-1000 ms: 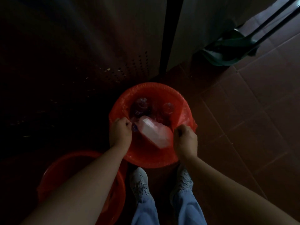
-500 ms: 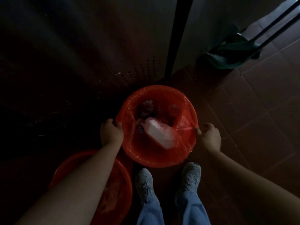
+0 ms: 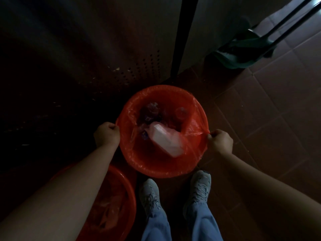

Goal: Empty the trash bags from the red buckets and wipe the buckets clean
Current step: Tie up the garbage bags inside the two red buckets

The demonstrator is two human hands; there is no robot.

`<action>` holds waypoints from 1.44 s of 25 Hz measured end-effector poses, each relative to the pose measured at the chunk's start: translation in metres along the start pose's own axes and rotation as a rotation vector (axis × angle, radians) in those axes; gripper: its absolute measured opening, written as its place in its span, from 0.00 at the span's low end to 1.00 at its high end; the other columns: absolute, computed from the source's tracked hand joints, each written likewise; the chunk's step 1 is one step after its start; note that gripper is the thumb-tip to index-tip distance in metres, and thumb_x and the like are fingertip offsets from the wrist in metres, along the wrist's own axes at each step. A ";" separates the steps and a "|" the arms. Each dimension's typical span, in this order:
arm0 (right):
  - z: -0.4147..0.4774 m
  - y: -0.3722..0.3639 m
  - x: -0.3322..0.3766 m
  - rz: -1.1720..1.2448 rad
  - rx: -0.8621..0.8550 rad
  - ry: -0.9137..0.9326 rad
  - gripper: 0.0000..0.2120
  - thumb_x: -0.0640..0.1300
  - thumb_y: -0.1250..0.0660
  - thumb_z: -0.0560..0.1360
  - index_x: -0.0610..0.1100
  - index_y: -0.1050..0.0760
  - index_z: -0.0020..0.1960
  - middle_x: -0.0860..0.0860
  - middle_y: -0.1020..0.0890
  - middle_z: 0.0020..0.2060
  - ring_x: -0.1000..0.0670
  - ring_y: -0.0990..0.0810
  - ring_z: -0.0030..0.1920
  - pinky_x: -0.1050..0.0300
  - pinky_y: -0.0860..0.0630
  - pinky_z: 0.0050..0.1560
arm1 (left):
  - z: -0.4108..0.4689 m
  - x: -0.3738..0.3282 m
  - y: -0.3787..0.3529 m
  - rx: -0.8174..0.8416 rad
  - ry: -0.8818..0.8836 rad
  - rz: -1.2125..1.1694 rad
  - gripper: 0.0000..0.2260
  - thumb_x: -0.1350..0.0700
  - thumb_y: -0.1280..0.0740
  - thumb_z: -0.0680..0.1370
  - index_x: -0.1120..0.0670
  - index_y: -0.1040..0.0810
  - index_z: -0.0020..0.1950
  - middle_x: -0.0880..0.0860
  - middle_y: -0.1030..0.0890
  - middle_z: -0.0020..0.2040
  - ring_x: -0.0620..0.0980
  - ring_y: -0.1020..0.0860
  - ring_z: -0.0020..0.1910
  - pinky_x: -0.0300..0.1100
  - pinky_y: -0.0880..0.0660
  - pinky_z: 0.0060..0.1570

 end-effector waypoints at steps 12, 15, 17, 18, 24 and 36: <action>-0.039 0.016 0.031 0.194 0.088 0.059 0.02 0.42 0.37 0.83 0.46 0.26 0.52 0.51 0.21 0.45 0.55 0.22 0.41 0.62 0.28 0.36 | -0.029 -0.021 0.006 0.190 0.078 -0.270 0.04 0.55 0.34 0.81 0.52 0.20 0.50 0.53 0.18 0.49 0.54 0.19 0.49 0.51 0.20 0.52; -0.048 0.012 0.030 0.226 0.156 0.076 0.03 0.43 0.36 0.82 0.48 0.25 0.53 0.50 0.20 0.49 0.51 0.19 0.45 0.57 0.22 0.39 | -0.040 -0.009 0.002 0.230 0.118 -0.274 0.03 0.54 0.34 0.80 0.51 0.20 0.49 0.54 0.17 0.48 0.56 0.18 0.48 0.55 0.19 0.54; -0.054 0.013 0.023 0.221 0.153 0.084 0.03 0.45 0.35 0.82 0.50 0.24 0.54 0.50 0.19 0.51 0.50 0.18 0.47 0.52 0.19 0.43 | -0.048 0.000 -0.004 0.279 0.135 -0.270 0.04 0.54 0.32 0.79 0.50 0.21 0.52 0.54 0.17 0.49 0.56 0.17 0.49 0.56 0.20 0.55; -0.056 0.013 0.018 0.214 0.152 0.073 0.06 0.45 0.35 0.81 0.49 0.24 0.58 0.50 0.19 0.53 0.51 0.18 0.48 0.53 0.19 0.43 | -0.052 0.004 -0.006 0.298 0.133 -0.237 0.08 0.53 0.31 0.78 0.51 0.21 0.56 0.54 0.16 0.51 0.56 0.17 0.50 0.56 0.20 0.56; -0.060 0.001 -0.026 -0.141 0.165 -0.117 0.19 0.51 0.32 0.80 0.41 0.27 0.65 0.44 0.18 0.56 0.50 0.18 0.46 0.59 0.26 0.35 | -0.086 0.025 -0.014 0.207 0.017 0.146 0.16 0.50 0.30 0.78 0.58 0.21 0.61 0.59 0.17 0.57 0.60 0.20 0.59 0.48 0.25 0.57; -0.075 -0.045 -0.038 -0.138 0.190 -0.150 0.11 0.46 0.42 0.84 0.43 0.23 0.51 0.48 0.21 0.40 0.55 0.25 0.34 0.61 0.32 0.27 | -0.111 0.039 -0.053 0.343 0.062 0.417 0.15 0.51 0.38 0.82 0.58 0.20 0.61 0.63 0.19 0.59 0.63 0.21 0.59 0.50 0.24 0.56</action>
Point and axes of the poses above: each hand's wrist, its own z-axis towards the middle knuckle, its own y-axis out of the back of the hand, x = y × z, the point moved 4 cm from there along z, towards the middle knuckle
